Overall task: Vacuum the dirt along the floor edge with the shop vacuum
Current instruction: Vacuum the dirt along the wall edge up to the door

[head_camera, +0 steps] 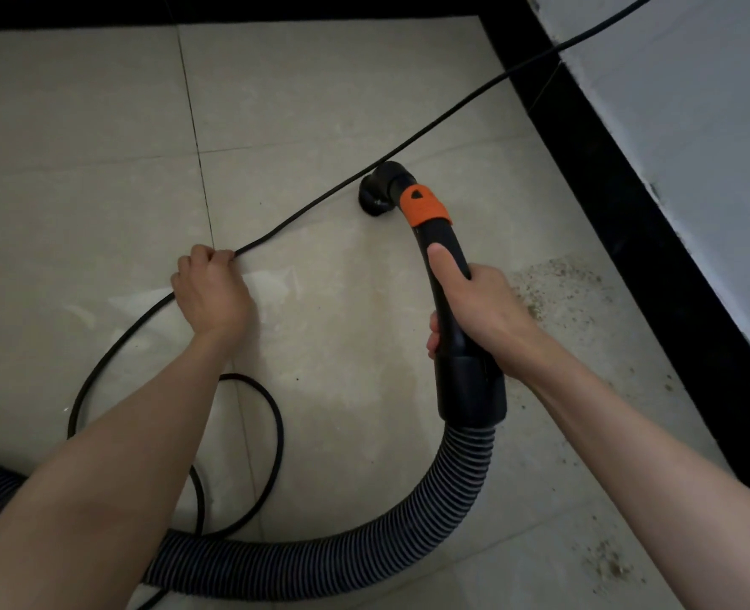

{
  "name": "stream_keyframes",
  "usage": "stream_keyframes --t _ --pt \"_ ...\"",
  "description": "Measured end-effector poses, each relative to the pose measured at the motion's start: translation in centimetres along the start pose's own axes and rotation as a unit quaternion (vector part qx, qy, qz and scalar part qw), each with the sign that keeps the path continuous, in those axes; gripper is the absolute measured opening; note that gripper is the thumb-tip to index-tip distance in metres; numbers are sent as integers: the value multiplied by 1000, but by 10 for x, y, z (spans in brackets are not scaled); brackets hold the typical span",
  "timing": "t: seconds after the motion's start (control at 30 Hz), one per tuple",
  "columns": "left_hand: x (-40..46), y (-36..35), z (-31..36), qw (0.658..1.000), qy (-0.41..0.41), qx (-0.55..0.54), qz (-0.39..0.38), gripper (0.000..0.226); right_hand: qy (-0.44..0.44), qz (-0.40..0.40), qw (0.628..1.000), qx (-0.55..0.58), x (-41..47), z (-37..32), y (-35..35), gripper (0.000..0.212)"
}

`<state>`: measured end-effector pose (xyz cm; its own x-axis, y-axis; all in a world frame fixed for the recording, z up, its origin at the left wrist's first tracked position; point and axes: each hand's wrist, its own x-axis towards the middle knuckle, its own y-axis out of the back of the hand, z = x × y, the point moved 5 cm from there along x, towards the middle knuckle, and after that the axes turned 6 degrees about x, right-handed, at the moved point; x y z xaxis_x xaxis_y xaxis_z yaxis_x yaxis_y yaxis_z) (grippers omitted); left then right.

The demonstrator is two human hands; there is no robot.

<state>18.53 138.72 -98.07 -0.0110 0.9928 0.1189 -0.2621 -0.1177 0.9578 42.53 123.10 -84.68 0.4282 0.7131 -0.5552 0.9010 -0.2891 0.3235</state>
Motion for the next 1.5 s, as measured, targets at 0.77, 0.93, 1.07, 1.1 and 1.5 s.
stream_keyframes --t 0.77,0.93,1.07,1.1,1.5 --pt "-21 -19 2 949 -74 130 -277 67 6 -131 987 -97 -101 68 -17 32" --pt "-30 -10 -8 949 -89 119 -277 61 7 -151 984 -91 -108 70 -20 33" --pt "-44 -5 -15 945 -94 117 -290 59 13 -148 985 -92 -109 71 -24 32" --pt "-48 -3 -15 944 -91 117 -294 59 19 -147 985 -94 -108 70 -26 33" --pt "-128 25 -31 913 -71 173 -362 67 24 -156 983 -89 -135 82 -16 32"
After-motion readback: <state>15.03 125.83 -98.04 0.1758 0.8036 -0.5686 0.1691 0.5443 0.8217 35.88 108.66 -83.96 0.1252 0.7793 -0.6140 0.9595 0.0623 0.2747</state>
